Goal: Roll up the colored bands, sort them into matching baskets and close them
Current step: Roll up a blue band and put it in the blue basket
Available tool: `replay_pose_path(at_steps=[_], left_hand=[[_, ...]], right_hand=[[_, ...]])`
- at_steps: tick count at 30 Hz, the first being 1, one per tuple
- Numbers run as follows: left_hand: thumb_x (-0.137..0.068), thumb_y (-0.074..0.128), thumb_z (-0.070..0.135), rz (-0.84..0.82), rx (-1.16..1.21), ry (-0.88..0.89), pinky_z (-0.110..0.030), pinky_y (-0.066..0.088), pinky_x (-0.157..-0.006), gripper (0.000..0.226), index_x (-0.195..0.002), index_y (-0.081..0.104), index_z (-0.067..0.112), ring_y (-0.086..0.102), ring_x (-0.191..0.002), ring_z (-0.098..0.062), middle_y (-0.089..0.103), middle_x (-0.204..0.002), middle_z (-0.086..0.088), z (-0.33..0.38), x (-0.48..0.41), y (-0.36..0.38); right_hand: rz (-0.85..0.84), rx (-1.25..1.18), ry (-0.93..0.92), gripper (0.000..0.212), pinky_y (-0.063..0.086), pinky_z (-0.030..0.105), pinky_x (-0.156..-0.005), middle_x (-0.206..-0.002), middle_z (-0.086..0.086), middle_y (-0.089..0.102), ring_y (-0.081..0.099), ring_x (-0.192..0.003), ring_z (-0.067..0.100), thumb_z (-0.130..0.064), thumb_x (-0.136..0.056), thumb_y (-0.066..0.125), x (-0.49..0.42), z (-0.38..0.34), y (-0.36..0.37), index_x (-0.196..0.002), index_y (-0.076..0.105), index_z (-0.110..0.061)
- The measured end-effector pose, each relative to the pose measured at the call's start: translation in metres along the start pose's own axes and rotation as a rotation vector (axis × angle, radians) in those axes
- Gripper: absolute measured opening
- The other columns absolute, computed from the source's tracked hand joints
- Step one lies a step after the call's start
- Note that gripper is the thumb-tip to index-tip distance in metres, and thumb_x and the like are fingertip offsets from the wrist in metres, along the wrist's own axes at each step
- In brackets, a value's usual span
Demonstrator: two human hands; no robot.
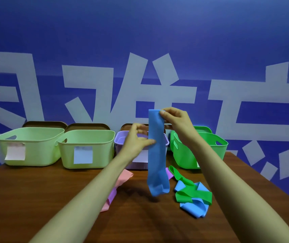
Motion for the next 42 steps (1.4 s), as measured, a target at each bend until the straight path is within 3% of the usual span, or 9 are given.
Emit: replay_pose_path(at_steps=[7, 11, 14, 20, 24, 32, 36, 40, 42], left_hand=[[-0.092, 0.059, 0.018, -0.198, 0.320, -0.304, -0.033, 0.049, -0.081, 0.012, -0.100, 0.060, 0.009, 0.063, -0.089, -0.021, 0.067, -0.103, -0.013, -0.082, 0.030, 0.025], [-0.094, 0.050, 0.043, -0.330, 0.234, -0.395, -0.035, 0.052, -0.088, 0.033, -0.107, 0.067, 0.018, 0.066, -0.096, -0.016, 0.071, -0.107, -0.002, -0.091, 0.041, 0.031], [-0.080, 0.059, 0.058, -0.184, -0.028, -0.296, -0.031, 0.047, -0.084, 0.042, -0.094, 0.062, 0.018, 0.059, -0.090, -0.014, 0.065, -0.093, 0.004, -0.081, 0.034, 0.021], [-0.085, 0.066, 0.037, -0.093, 0.189, -0.016, -0.013, 0.050, -0.076, 0.037, -0.113, 0.055, 0.016, 0.062, -0.097, -0.008, 0.065, -0.105, 0.002, -0.003, 0.009, 0.014], [-0.091, 0.060, 0.027, -0.119, 0.125, 0.061, -0.022, 0.051, -0.082, 0.010, -0.101, 0.061, 0.027, 0.064, -0.095, -0.009, 0.068, -0.098, 0.005, 0.033, -0.008, 0.015], [-0.090, 0.062, 0.016, -0.248, -0.008, -0.083, -0.017, 0.054, -0.072, 0.020, -0.108, 0.061, 0.006, 0.064, -0.084, -0.011, 0.067, -0.101, -0.002, -0.014, 0.014, 0.041], [-0.081, 0.073, 0.018, -0.316, -0.053, -0.251, -0.039, 0.054, -0.085, 0.026, -0.102, 0.062, 0.007, 0.066, -0.088, -0.022, 0.069, -0.104, -0.012, -0.083, 0.037, 0.056], [-0.089, 0.063, 0.010, -0.290, -0.072, -0.307, -0.019, 0.049, -0.070, 0.021, -0.108, 0.063, 0.001, 0.059, -0.086, -0.016, 0.065, -0.099, -0.010, -0.121, 0.056, 0.059], [-0.090, 0.061, 0.010, -0.296, -0.063, -0.312, -0.021, 0.049, -0.076, 0.026, -0.113, 0.062, -0.002, 0.060, -0.090, -0.016, 0.065, -0.104, -0.009, -0.129, 0.060, 0.060]], right_hand=[[0.095, 0.051, 0.043, 0.017, 0.046, 0.018, -0.054, -0.082, -0.001, 0.054, 0.054, -0.070, 0.012, -0.020, -0.098, 0.051, -0.021, -0.007, -0.018, -0.082, 0.055, -0.019], [0.062, 0.020, 0.100, 0.018, 0.045, 0.022, -0.060, -0.086, 0.002, 0.054, 0.053, -0.073, 0.014, -0.021, -0.099, 0.050, -0.016, 0.005, -0.018, -0.083, 0.055, -0.018], [0.020, 0.018, 0.114, 0.016, 0.044, 0.020, -0.058, -0.085, 0.002, 0.055, 0.053, -0.072, 0.014, -0.021, -0.099, 0.050, -0.009, 0.010, -0.013, -0.084, 0.056, -0.017], [-0.168, 0.009, 0.073, 0.011, 0.049, 0.016, -0.066, -0.083, 0.000, 0.064, 0.061, -0.074, 0.006, -0.015, -0.095, 0.055, 0.009, 0.003, 0.001, -0.092, 0.064, -0.009], [-0.162, 0.080, -0.010, 0.020, 0.045, 0.008, -0.059, -0.082, 0.004, 0.065, 0.062, -0.064, -0.005, -0.006, -0.093, 0.056, 0.016, -0.015, 0.000, -0.106, 0.064, 0.008], [-0.072, 0.010, -0.028, 0.009, 0.046, 0.015, -0.065, -0.084, -0.002, 0.066, 0.058, -0.077, 0.005, -0.015, -0.091, 0.061, 0.006, -0.013, -0.008, -0.091, 0.069, -0.011], [0.006, -0.088, -0.008, 0.008, 0.047, 0.019, -0.066, -0.083, -0.004, 0.067, 0.059, -0.078, 0.007, -0.016, -0.091, 0.062, -0.001, -0.011, -0.016, -0.091, 0.070, -0.014], [0.046, -0.111, 0.003, 0.008, 0.048, 0.017, -0.063, -0.081, -0.005, 0.068, 0.061, -0.075, 0.006, -0.016, -0.091, 0.061, 0.000, -0.010, -0.023, -0.091, 0.070, -0.015], [0.046, -0.086, 0.001, 0.009, 0.049, 0.017, -0.063, -0.082, -0.005, 0.068, 0.061, -0.076, 0.006, -0.016, -0.092, 0.061, 0.002, -0.007, -0.026, -0.090, 0.070, -0.017]])
Point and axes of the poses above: each hand's wrist, its own x-axis away from the middle knuckle, its own y-axis out of the palm, z = x × y, the point moved 7 cm from there along -x, towards the middle knuckle
